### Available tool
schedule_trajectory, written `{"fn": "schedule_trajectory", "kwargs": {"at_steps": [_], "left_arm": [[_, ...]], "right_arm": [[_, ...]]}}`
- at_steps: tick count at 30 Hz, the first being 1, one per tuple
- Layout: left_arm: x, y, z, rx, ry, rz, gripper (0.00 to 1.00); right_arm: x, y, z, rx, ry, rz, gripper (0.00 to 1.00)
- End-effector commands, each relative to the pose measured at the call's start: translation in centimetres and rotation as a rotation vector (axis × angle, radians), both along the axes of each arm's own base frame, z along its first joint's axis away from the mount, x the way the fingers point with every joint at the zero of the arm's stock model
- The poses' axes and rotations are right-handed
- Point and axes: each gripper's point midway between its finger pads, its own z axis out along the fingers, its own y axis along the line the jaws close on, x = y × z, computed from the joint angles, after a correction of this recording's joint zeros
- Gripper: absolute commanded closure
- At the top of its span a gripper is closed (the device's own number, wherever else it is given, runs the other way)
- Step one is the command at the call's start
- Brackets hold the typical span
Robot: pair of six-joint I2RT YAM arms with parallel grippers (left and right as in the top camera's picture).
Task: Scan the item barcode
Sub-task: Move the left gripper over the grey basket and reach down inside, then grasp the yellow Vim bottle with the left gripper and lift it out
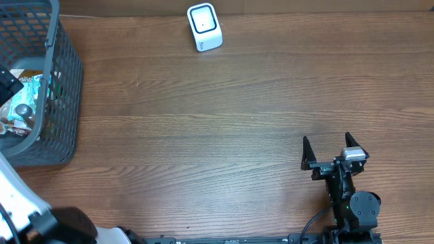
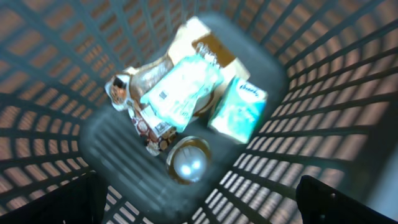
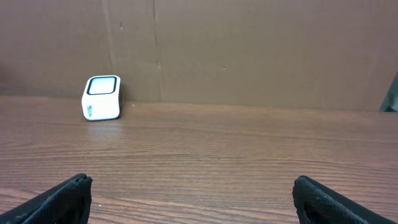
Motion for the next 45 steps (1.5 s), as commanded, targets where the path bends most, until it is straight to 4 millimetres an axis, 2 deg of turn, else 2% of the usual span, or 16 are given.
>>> {"fn": "schedule_trajectory", "kwargs": {"at_steps": [1,10,19,21,24,26,27,28,29,35,37,41,45], "left_arm": [[1.2,0.1,-1.2,-0.006,0.015,-0.101,0.0],[2.9,0.6,-6.4,-0.113,0.078,-0.18,0.0],[2.5,0.3,-13.4,-0.258,0.232,-0.178,0.0],[2.4,0.3,-14.8,-0.288,0.26,-0.176,0.03],[2.4,0.2,-16.1,-0.312,0.283,-0.176,0.15],[2.4,0.3,-16.3,-0.313,0.285,-0.176,0.29],[2.5,0.3,-16.3,-0.312,0.284,-0.176,0.4],[2.5,0.3,-16.3,-0.311,0.281,-0.176,0.47],[2.5,0.4,-16.2,-0.31,0.28,-0.175,0.49],[2.6,0.7,-16.0,-0.306,0.269,-0.172,0.48],[2.9,0.6,-15.4,-0.308,0.253,-0.177,0.49],[3.5,0.5,-13.6,-0.302,0.21,-0.186,0.51],[4.0,0.5,-10.6,-0.264,0.155,-0.193,0.52]], "right_arm": [[0.0,0.2,-0.2,-0.001,-0.005,0.006,0.0],[0.0,0.2,-0.2,-0.001,-0.005,0.006,0.0],[0.0,0.2,-0.2,-0.001,-0.005,0.006,0.0],[0.0,0.2,-0.2,-0.001,-0.005,0.006,0.0],[0.0,0.2,-0.2,-0.001,-0.005,0.006,0.0],[0.0,0.2,-0.2,-0.001,-0.005,0.006,0.0],[0.0,0.2,-0.2,-0.001,-0.005,0.006,0.0],[0.0,0.2,-0.2,-0.001,-0.005,0.006,0.0],[0.0,0.2,-0.2,-0.001,-0.005,0.006,0.0],[0.0,0.2,-0.2,-0.001,-0.005,0.006,0.0],[0.0,0.2,-0.2,-0.001,-0.005,0.006,0.0],[0.0,0.2,-0.2,-0.001,-0.005,0.006,0.0],[0.0,0.2,-0.2,-0.001,-0.005,0.006,0.0]]}}
